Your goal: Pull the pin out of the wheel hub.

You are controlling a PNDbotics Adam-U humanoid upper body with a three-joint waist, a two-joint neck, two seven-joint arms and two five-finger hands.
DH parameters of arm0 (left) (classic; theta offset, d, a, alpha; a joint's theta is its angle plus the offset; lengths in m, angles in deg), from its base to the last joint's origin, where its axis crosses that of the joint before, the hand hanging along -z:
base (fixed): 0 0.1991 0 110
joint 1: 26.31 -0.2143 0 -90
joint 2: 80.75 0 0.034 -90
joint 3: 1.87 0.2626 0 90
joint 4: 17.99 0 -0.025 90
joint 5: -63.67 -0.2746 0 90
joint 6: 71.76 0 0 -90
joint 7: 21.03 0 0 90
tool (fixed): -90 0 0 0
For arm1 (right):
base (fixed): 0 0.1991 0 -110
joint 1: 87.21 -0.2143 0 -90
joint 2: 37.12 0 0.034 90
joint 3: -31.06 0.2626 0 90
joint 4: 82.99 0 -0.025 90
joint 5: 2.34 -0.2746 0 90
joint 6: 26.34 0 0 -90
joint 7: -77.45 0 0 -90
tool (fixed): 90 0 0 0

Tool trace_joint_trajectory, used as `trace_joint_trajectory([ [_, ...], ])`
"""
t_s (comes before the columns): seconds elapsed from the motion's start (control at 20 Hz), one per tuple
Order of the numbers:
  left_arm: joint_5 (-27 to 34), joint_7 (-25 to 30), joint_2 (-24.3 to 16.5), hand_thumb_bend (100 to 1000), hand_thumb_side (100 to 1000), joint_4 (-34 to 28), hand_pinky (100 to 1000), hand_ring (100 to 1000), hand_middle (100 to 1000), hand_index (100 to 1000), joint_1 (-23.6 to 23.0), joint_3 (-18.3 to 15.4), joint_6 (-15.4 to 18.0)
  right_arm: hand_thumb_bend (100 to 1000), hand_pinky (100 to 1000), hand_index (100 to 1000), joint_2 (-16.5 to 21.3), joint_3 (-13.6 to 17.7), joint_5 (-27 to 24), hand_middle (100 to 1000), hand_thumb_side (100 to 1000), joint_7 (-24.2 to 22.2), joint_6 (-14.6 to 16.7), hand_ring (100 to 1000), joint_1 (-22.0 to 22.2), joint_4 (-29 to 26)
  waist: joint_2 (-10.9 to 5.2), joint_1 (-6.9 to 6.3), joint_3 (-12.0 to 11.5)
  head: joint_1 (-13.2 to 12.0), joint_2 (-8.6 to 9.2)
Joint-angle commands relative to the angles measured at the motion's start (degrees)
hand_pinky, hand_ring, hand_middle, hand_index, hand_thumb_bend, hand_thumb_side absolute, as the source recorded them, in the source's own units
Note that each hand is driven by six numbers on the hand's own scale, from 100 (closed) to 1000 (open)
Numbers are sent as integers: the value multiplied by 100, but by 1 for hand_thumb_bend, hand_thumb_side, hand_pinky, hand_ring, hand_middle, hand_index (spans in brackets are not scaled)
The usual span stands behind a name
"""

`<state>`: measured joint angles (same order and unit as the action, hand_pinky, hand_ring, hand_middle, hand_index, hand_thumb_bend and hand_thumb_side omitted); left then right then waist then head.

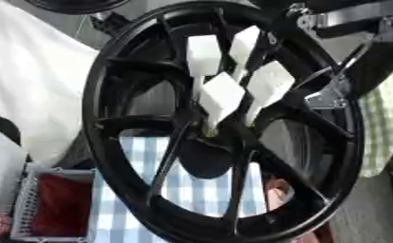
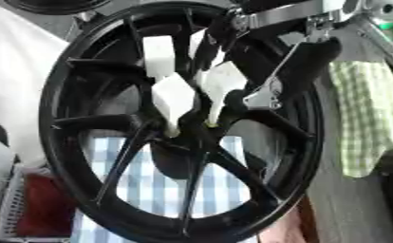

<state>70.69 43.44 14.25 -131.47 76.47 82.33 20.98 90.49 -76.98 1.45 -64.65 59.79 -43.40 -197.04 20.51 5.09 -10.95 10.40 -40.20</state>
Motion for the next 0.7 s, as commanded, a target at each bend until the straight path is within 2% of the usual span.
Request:
trace_joint_trajectory([
  [0.05, 2, 15, -41, 271, 713, -111, 809, 771, 589, 764, 80, 13, 14, 214, 855, 837, 69, 29, 60, 750, 228, 14, -24, 853, -50, 7, -76, -16, -6, -8, 9],
  [0.7, 11, 31, -21, 268, 717, -111, 810, 772, 590, 764, 90, 20, 11, 230, 850, 830, 3, -57, 346, 746, 227, 14, 33, 849, -43, 334, -55, -20, -23, -30, 19],
])
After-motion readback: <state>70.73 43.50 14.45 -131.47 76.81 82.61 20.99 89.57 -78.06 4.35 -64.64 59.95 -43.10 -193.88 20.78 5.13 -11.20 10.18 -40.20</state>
